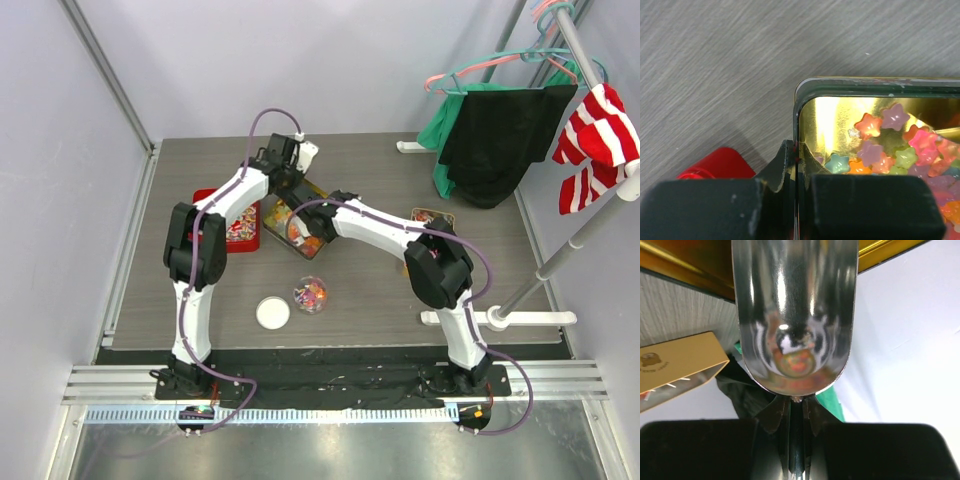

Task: Pack the candies
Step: Scoop the fake candies from the storage box, then place the fake candies in the packing bottle.

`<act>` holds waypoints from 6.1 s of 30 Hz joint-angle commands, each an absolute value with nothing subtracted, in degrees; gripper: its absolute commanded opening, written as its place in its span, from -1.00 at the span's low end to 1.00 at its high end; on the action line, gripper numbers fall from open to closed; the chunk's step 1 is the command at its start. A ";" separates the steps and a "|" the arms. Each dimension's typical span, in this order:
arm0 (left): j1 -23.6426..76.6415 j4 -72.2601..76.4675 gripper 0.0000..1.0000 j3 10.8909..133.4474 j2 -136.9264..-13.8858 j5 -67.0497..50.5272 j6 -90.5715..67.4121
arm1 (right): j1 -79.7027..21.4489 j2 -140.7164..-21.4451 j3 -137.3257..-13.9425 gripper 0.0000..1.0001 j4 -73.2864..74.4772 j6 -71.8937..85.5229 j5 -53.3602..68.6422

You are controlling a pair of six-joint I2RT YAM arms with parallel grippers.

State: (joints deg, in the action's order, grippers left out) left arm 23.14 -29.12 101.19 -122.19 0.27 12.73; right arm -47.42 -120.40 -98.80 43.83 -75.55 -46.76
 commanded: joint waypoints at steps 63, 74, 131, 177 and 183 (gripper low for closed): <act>25.22 -30.76 -1.00 101.25 -119.71 1.76 8.70 | -48.52 -124.28 -105.73 -0.98 55.11 -49.59 -7.84; 25.14 -31.38 -1.00 99.05 -119.71 2.63 8.44 | -44.30 -116.72 -98.54 -0.98 46.41 -39.82 -1.14; 16.26 -38.24 0.75 113.30 -123.50 -15.27 -0.70 | -53.79 -94.04 -81.56 -0.98 62.75 -50.80 -13.09; 5.27 -36.12 0.96 80.51 -88.07 -17.93 3.34 | -61.10 -97.39 -90.79 -0.99 74.36 -51.24 -30.87; 4.75 -34.98 0.97 77.70 -86.31 -19.16 5.27 | -45.46 -97.73 -92.47 -0.98 64.27 -46.07 -19.00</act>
State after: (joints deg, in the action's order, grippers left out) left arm 5.48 -37.50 78.94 -89.86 -17.17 3.33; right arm -53.91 -100.47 -91.22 71.07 -50.26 -25.23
